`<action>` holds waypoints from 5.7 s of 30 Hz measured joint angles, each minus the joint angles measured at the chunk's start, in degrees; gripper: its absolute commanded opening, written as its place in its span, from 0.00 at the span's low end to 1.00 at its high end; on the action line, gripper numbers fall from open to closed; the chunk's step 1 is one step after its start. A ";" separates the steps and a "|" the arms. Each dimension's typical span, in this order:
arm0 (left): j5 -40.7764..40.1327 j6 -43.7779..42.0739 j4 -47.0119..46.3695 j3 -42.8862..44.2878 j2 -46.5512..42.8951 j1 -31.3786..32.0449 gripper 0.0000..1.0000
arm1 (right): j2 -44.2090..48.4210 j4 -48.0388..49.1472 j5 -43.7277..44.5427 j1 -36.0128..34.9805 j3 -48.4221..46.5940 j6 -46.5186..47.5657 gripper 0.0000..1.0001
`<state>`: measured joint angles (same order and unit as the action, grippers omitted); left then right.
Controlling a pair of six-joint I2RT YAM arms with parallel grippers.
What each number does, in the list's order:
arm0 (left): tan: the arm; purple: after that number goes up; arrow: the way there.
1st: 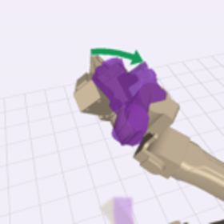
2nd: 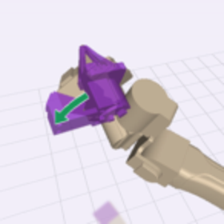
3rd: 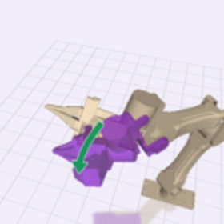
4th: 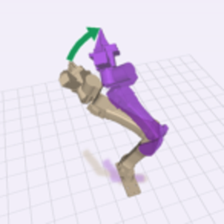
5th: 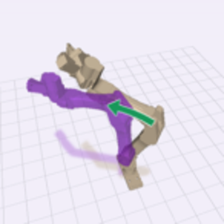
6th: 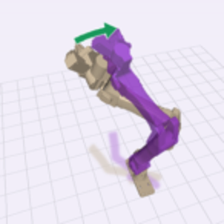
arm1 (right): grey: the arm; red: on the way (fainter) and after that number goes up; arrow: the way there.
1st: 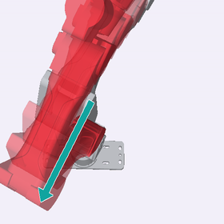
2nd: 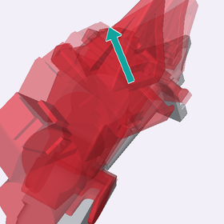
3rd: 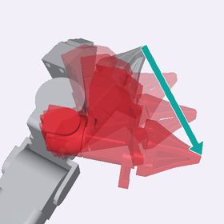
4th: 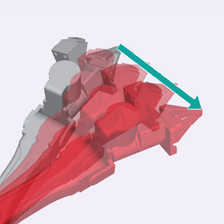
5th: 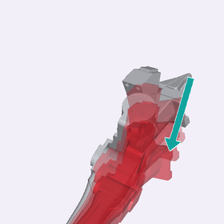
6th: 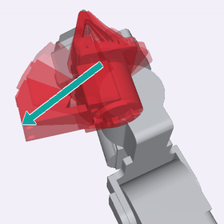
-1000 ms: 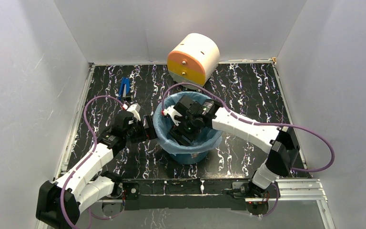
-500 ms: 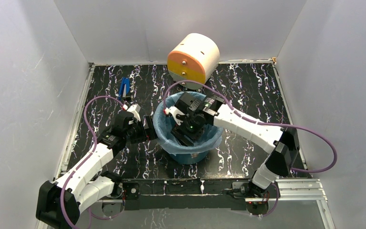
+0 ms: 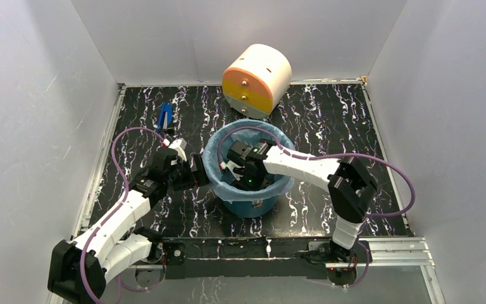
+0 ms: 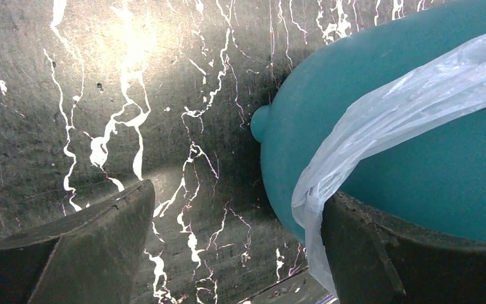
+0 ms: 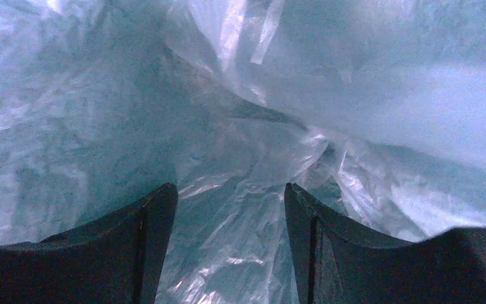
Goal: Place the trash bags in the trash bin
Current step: Adjust the trash bag in the trash bin, then reset both arms
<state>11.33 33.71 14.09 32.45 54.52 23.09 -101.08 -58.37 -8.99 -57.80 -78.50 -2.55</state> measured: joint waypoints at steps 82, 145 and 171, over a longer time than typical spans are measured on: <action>-0.37 -0.52 0.55 0.31 -1.11 0.00 0.94 | 44.11 22.91 25.44 -0.44 4.17 -7.32 0.99; 0.04 -0.26 -0.07 -0.74 -0.74 0.00 0.94 | 33.88 34.42 -37.81 54.21 47.19 -33.46 0.73; -5.20 2.16 -0.24 -4.24 -3.32 0.00 0.96 | 36.20 34.56 -21.31 52.04 43.63 -37.13 0.91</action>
<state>6.13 35.88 13.85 28.21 51.20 23.09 -64.88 -23.81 -30.30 -5.76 -34.87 -39.68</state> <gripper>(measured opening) 0.954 0.884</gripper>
